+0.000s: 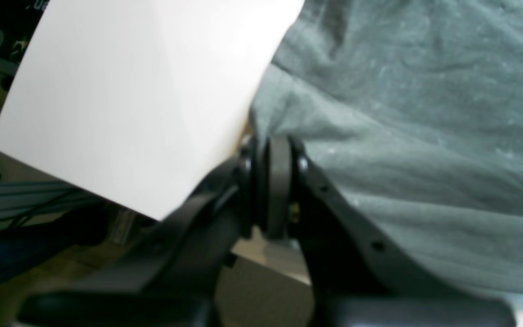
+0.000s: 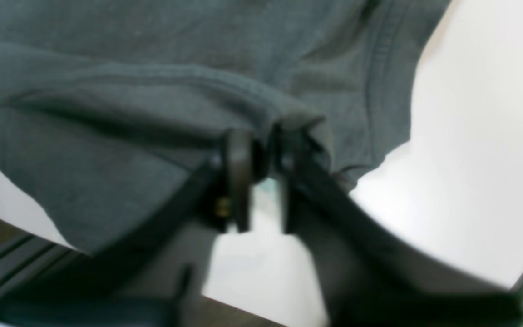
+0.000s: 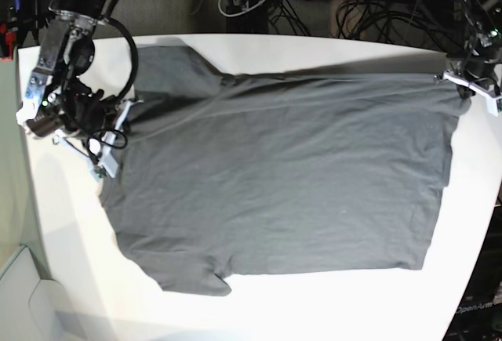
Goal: Layout the t-shirt on the table in an organized manner, then fold the t-shirt properly
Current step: 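Reposition the right gripper along the shoulder edge and regrasp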
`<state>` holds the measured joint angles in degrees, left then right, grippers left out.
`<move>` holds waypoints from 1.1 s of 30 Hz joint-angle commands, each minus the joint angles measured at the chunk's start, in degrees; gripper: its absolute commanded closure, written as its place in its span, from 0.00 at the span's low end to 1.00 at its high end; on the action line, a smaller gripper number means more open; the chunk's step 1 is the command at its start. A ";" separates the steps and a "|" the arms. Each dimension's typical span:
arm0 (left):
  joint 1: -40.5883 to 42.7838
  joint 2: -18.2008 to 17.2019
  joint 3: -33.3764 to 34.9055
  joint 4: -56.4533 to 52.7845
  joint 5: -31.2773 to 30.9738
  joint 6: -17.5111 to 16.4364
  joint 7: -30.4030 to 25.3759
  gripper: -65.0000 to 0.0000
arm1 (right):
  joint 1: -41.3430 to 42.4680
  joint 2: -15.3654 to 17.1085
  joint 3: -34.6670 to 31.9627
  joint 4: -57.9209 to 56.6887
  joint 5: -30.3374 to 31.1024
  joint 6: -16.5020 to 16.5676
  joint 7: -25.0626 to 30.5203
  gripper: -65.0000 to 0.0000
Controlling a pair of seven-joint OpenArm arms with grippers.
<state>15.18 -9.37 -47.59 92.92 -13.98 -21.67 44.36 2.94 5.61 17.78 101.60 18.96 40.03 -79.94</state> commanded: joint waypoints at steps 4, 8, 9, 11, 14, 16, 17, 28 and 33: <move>-0.28 -0.88 -0.19 0.92 -0.13 0.18 -1.33 0.94 | -0.96 1.12 0.20 1.56 1.04 -0.03 0.25 0.52; -0.28 -0.88 -0.19 0.75 -0.13 0.18 -1.33 0.94 | -4.13 1.21 0.64 4.38 1.04 -0.03 -0.06 0.35; -0.28 -0.88 -0.19 0.75 -0.13 0.18 -1.33 0.94 | -5.18 1.12 0.64 5.26 1.04 -0.03 -0.06 0.34; -0.28 -0.88 -0.10 0.75 -0.13 0.18 -1.33 0.94 | -7.91 0.86 0.64 7.45 1.04 -0.03 -0.06 0.34; -0.28 -0.88 -0.19 0.75 -0.13 0.09 -1.33 0.94 | -11.34 -1.17 0.64 9.47 1.04 -0.03 -0.06 0.34; -0.28 -0.88 -0.10 0.92 -0.13 0.09 -1.33 0.94 | -13.09 -1.96 0.46 9.47 1.04 -0.03 0.16 0.34; -0.28 -0.88 -0.10 1.01 -0.13 0.09 -1.33 0.94 | -13.88 -2.49 0.37 9.39 1.04 -0.03 0.43 0.34; 0.25 -0.88 -0.27 1.27 -0.13 -0.09 -1.41 0.94 | -17.67 -4.33 0.55 6.05 0.86 -0.03 5.88 0.33; 0.34 -0.88 -0.36 1.27 -0.13 -0.18 -1.41 0.94 | -17.84 -4.16 0.64 5.52 0.69 -0.03 6.84 0.33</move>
<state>15.53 -9.37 -47.55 93.01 -13.76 -21.91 44.36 -15.09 0.97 18.22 106.32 19.09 40.03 -73.54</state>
